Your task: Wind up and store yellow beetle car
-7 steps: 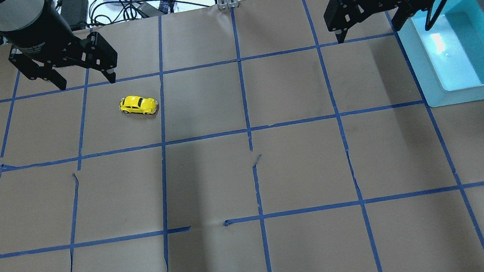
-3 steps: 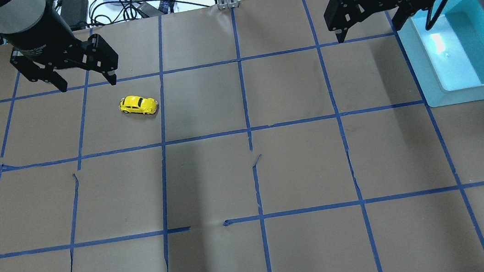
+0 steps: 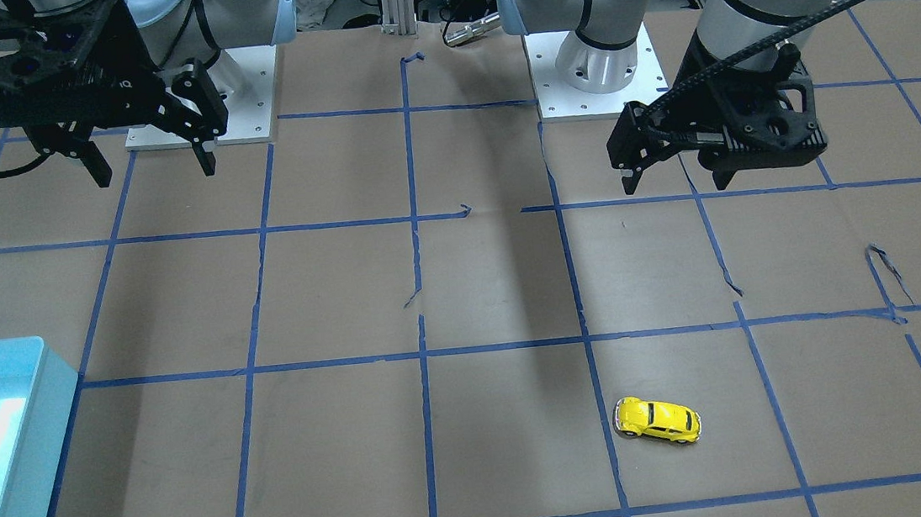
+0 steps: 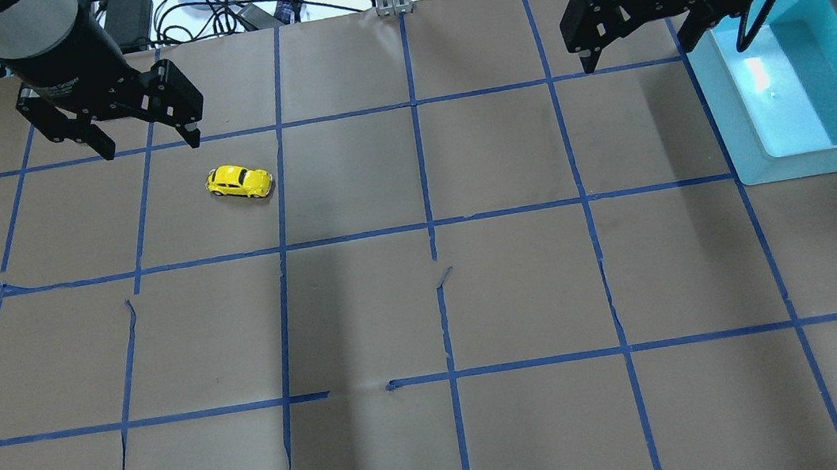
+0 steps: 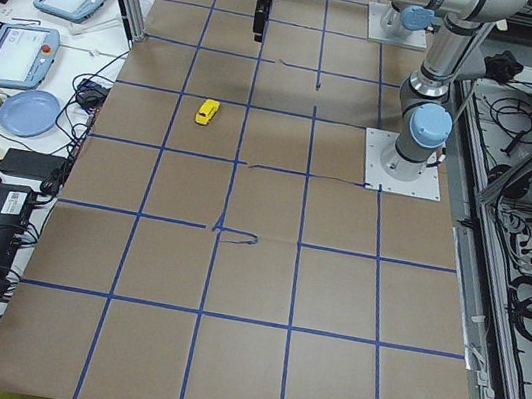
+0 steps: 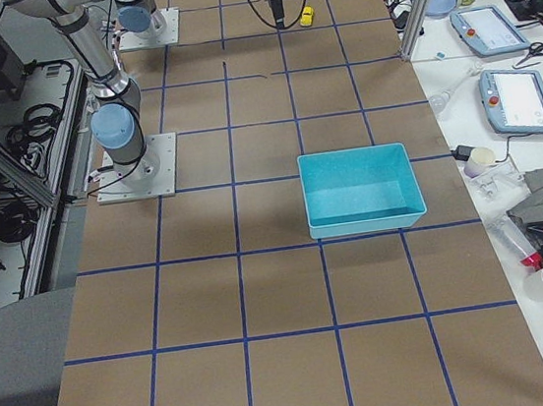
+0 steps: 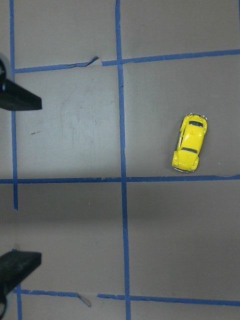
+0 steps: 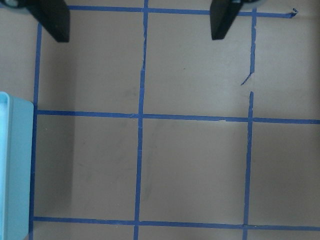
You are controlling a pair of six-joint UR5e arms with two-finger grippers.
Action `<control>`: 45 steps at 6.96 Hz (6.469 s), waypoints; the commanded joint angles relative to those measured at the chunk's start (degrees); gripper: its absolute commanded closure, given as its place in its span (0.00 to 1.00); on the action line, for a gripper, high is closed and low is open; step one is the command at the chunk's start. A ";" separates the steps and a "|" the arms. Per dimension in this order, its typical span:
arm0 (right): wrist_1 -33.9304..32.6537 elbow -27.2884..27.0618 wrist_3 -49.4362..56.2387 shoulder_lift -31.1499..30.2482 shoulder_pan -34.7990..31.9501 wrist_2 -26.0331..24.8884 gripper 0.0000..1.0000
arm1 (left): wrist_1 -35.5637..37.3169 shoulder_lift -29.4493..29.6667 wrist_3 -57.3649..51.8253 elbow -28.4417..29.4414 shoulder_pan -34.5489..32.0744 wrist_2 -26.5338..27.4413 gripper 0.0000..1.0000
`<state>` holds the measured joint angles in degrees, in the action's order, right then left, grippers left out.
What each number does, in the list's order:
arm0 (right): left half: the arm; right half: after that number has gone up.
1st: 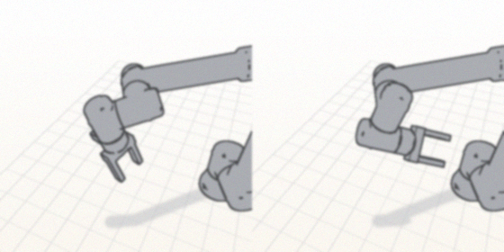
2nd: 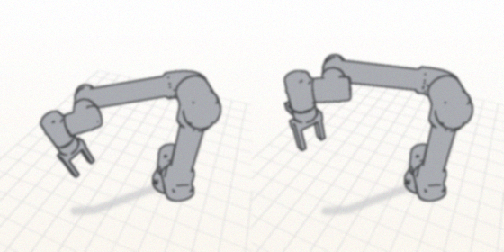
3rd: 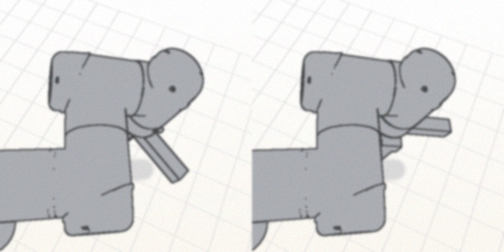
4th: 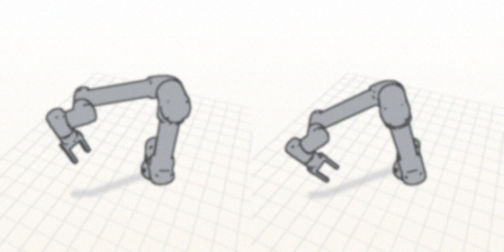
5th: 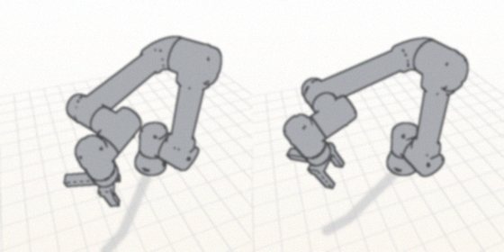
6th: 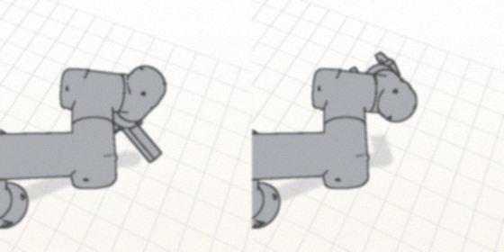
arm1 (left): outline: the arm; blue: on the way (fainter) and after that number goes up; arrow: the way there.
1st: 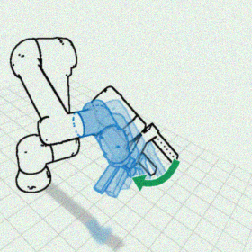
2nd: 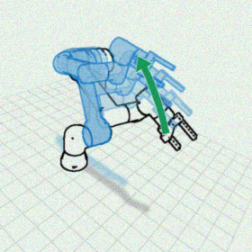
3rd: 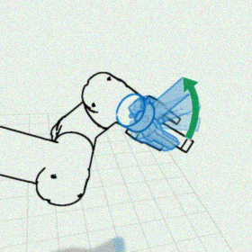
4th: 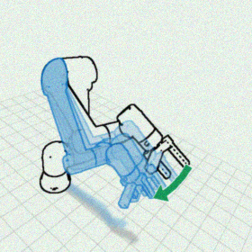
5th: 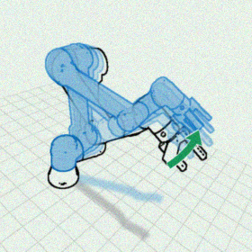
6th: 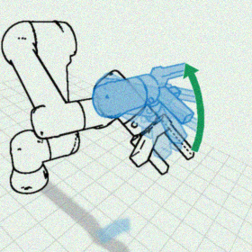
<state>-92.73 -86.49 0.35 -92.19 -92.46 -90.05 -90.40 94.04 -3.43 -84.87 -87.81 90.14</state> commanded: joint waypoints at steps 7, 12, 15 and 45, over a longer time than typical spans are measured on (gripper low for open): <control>0.09 0.00 0.09 -0.01 0.00 0.05 0.00 | -0.47 -0.09 0.00 -0.03 0.01 0.03 0.00; 0.09 0.00 0.09 -0.01 0.00 0.05 0.00 | 0.22 0.26 0.00 -1.00 0.27 -0.14 0.00; 0.09 0.00 0.09 -0.01 0.00 -0.04 0.00 | 0.49 0.96 0.00 -1.00 0.80 0.03 0.00; 0.53 -0.09 0.44 -0.36 0.00 -0.13 0.00 | 34.59 31.99 71.53 -4.16 3.26 -0.06 0.00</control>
<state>-92.20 -86.57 0.79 -92.55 -92.46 -90.18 -55.94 125.26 67.67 -89.13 -84.55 89.80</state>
